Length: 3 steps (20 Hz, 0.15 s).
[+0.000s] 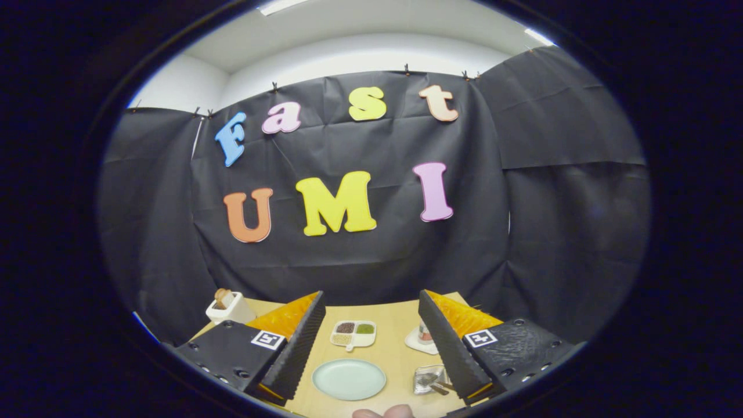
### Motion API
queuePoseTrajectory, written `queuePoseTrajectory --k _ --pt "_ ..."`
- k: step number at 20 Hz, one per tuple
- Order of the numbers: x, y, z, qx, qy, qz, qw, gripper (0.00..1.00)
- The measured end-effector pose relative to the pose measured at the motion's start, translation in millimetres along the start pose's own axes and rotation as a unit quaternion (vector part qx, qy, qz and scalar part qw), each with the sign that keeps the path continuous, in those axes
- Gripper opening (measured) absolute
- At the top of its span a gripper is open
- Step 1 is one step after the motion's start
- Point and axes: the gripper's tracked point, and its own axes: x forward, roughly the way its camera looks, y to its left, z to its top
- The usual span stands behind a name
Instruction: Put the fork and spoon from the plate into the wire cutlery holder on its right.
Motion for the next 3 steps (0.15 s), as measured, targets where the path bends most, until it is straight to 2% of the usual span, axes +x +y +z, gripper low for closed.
queuePoseTrajectory --k 3 --pt "-3.3 2.0 3.7 -0.015 -0.010 0.001 1.000 0.96"
